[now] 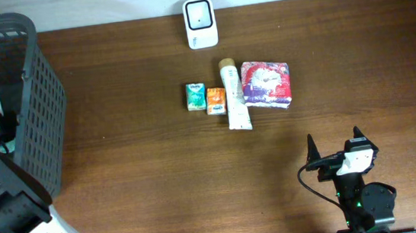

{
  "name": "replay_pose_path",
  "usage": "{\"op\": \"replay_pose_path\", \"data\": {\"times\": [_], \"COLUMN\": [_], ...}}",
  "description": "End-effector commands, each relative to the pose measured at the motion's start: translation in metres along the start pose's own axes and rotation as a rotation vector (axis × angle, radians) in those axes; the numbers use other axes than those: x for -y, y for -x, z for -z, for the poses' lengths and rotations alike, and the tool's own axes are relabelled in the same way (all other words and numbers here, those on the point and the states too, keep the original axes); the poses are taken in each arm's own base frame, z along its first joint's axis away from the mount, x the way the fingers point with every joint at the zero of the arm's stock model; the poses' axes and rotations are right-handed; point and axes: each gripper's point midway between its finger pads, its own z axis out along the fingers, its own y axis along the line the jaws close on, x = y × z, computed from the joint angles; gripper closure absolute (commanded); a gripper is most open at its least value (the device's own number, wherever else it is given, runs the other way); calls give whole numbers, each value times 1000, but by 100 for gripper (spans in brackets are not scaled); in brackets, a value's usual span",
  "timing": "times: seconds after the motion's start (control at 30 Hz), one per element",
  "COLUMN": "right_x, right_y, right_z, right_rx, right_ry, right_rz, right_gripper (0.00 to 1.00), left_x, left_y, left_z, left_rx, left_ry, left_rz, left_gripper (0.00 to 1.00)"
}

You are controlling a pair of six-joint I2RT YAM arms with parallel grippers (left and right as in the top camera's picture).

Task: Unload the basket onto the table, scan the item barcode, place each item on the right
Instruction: 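Reach into the basket and grasp the light green pouch with the left gripper, then set the light green pouch left of the tissue pack, withdraw left gripper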

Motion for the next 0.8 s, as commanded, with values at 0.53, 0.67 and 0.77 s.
{"op": "replay_pose_path", "data": {"times": [0.53, 0.67, 0.77], "right_x": [0, 0, 0], "right_y": [-4, -4, -4], "right_z": [0, 0, 0], "right_rx": [-7, -7, -7], "right_ry": [-6, -6, -6], "right_rz": [0, 0, 0], "right_gripper": [1, 1, 1], "left_x": [150, 235, 270], "left_y": [90, 72, 51], "left_z": [417, 434, 401], "left_rx": [673, 687, 600], "left_ry": [-1090, -1050, -840], "left_rz": [315, 109, 75], "left_gripper": [100, 100, 100]}}
